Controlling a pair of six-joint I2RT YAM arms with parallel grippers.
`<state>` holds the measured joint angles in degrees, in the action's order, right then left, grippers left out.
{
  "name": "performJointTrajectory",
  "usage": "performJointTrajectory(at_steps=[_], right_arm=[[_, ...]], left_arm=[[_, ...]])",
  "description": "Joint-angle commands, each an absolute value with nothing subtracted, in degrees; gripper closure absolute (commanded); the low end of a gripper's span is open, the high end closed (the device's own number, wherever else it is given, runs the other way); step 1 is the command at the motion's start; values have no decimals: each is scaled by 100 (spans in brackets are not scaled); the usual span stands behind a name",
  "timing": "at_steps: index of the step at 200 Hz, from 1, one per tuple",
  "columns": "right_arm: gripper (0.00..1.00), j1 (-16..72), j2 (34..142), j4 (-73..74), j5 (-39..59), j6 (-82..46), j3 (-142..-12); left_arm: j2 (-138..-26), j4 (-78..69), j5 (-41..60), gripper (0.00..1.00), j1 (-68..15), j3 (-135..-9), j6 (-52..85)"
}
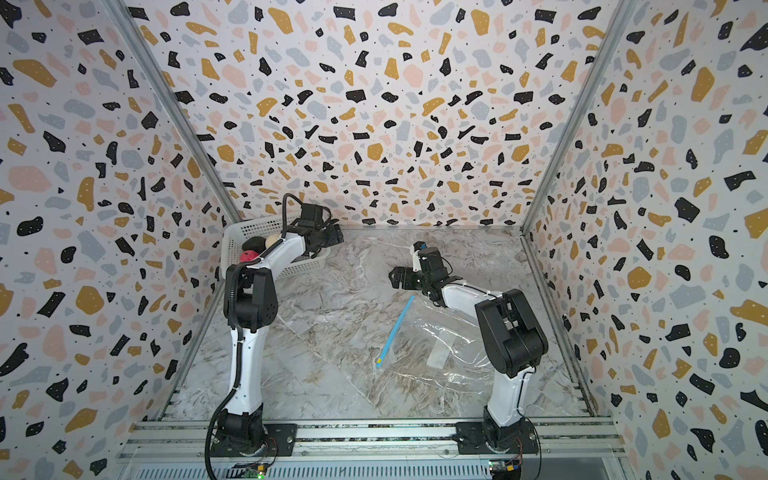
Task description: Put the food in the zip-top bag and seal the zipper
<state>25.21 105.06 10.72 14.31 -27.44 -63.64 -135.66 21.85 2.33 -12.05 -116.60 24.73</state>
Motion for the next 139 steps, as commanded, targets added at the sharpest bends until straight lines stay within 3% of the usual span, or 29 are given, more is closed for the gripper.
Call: performJointTrajectory(at_steps=[1, 70, 139], right_arm=[[1, 2497, 10219, 1061, 1368, -2811, -6230], [1, 2430, 10124, 1274, 1354, -2948, -5907], [1, 2383, 10047, 1481, 1349, -3221, -5802]], left_arm=[[-13393, 2310, 378, 23, -1331, -11573, 2348], [-13219, 1998, 595, 39, -1871, -11006, 2530], [-12797, 1393, 686, 39, -2605, -10297, 3068]])
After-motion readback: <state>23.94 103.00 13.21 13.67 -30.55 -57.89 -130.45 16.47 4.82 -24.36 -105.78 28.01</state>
